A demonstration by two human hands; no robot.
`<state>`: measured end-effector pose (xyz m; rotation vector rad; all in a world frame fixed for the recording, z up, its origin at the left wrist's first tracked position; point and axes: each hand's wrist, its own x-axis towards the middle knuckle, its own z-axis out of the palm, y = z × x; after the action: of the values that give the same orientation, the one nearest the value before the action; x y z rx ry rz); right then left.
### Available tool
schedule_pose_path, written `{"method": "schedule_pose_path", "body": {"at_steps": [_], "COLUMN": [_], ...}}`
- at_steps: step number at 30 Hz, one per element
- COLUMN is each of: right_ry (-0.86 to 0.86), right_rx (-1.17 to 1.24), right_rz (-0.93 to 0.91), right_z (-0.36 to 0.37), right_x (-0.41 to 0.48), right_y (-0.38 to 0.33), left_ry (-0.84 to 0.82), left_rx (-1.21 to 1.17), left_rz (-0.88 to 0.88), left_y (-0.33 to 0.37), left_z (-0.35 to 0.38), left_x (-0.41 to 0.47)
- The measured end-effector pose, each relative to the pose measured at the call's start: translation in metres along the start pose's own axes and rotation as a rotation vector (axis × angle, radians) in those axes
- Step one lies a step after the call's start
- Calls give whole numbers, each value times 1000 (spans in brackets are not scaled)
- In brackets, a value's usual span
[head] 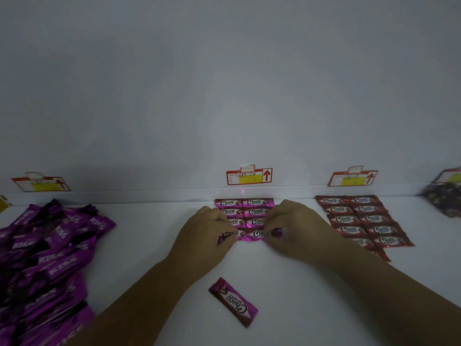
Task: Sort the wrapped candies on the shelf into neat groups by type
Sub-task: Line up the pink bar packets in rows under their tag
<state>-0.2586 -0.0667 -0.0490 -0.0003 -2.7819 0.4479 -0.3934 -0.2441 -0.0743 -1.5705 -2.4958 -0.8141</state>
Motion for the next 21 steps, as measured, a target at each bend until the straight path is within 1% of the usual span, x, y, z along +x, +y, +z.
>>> {"method": "schedule_pose_path", "body": {"at_steps": [13, 16, 18, 19, 21], "right_ry": [5, 17, -51, -131, -288], "right_rx": [-16, 35, 107, 105, 25], "right_rz": [30, 50, 68, 66, 19], "right_z": [7, -2, -12, -17, -19], "right_x": [1, 2, 4, 4, -1], "right_y": [7, -4, -21, -32, -54], "left_ry": [-35, -10, 13, 20, 6], "left_rx": [1, -6, -5, -9, -37], "left_rz": [-18, -29, -21, -11, -3], "left_y": [-1, 1, 4, 6, 12], "left_z": [-1, -3, -7, -10, -14], "left_x": [0, 0, 1, 0, -1]}}
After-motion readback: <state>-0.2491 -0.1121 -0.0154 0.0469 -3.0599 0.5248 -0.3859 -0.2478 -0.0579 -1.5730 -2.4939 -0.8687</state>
